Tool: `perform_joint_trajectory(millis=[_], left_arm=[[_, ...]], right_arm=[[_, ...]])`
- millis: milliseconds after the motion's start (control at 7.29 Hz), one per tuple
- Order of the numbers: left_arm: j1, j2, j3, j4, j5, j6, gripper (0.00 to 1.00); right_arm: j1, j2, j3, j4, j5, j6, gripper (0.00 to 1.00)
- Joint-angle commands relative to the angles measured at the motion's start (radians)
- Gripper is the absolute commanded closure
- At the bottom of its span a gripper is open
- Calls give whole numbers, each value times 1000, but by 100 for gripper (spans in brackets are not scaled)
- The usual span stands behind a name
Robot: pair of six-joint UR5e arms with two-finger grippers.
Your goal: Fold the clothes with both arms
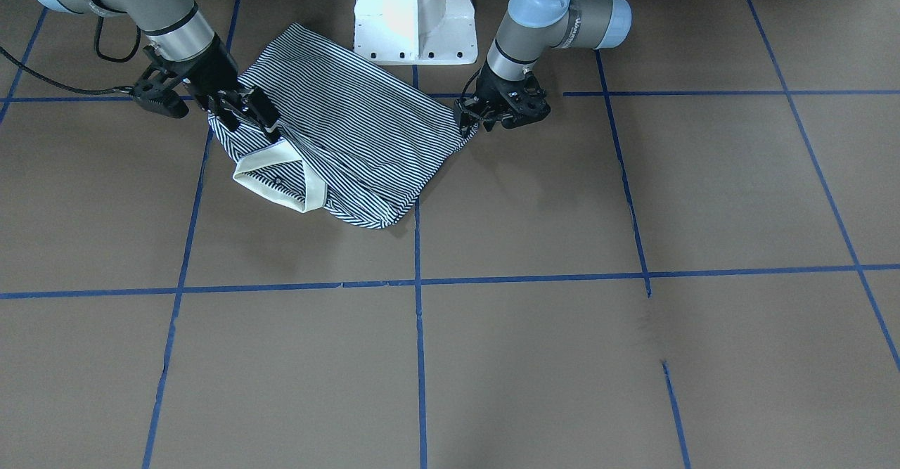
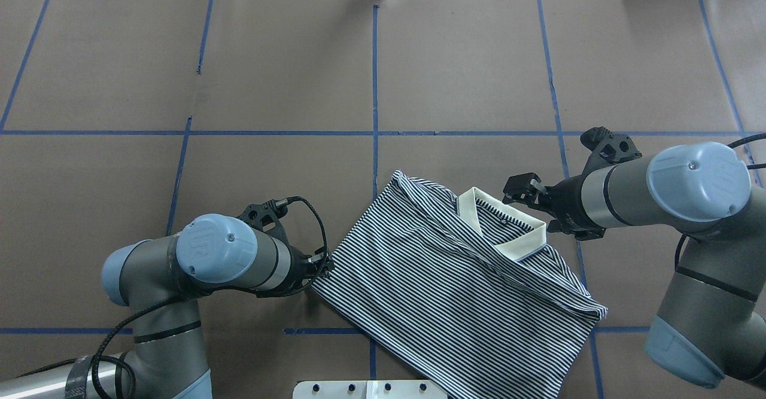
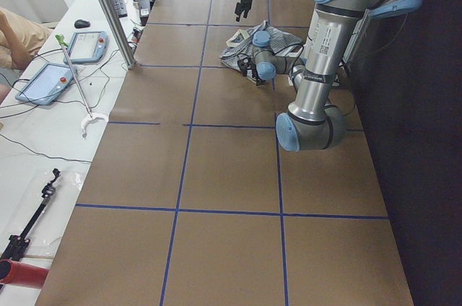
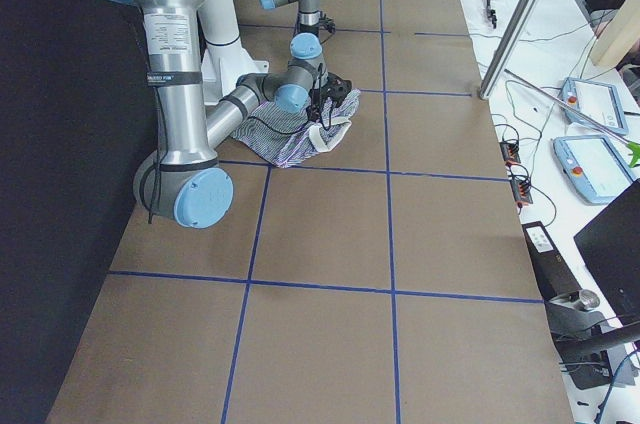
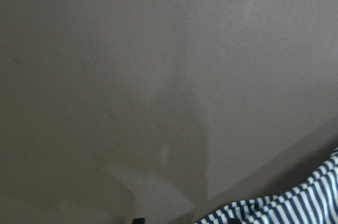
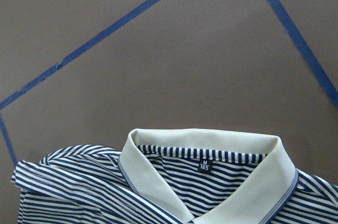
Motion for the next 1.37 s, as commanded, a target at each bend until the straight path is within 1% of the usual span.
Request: perform_joint_trajectory(millis=[0, 274, 411, 549, 823, 960, 1097, 1234], left_arm=[[4, 2, -15, 2, 0, -1, 100], [-4, 3, -15, 2, 2, 5, 100], [-37, 6, -62, 5, 5, 16, 100], [-91, 30, -99, 5, 5, 98, 100], [-217, 20, -34, -6, 19, 260, 100], [-298, -21, 33, -23, 19, 316, 100], [-379, -134, 230, -126, 19, 324, 100], [-422, -247, 475, -280, 19, 333, 100]], right_arm=[[6, 5, 0, 0, -3, -1, 0], [6, 6, 0, 0, -3, 4, 0], [16, 6, 1, 0, -3, 4, 0], [38, 9, 4, 0, -1, 9, 0], [59, 43, 1, 12, -4, 13, 0], [61, 46, -8, 67, -7, 22, 0], [60, 48, -29, 137, -12, 50, 0], [63, 48, -31, 159, -15, 53, 0]])
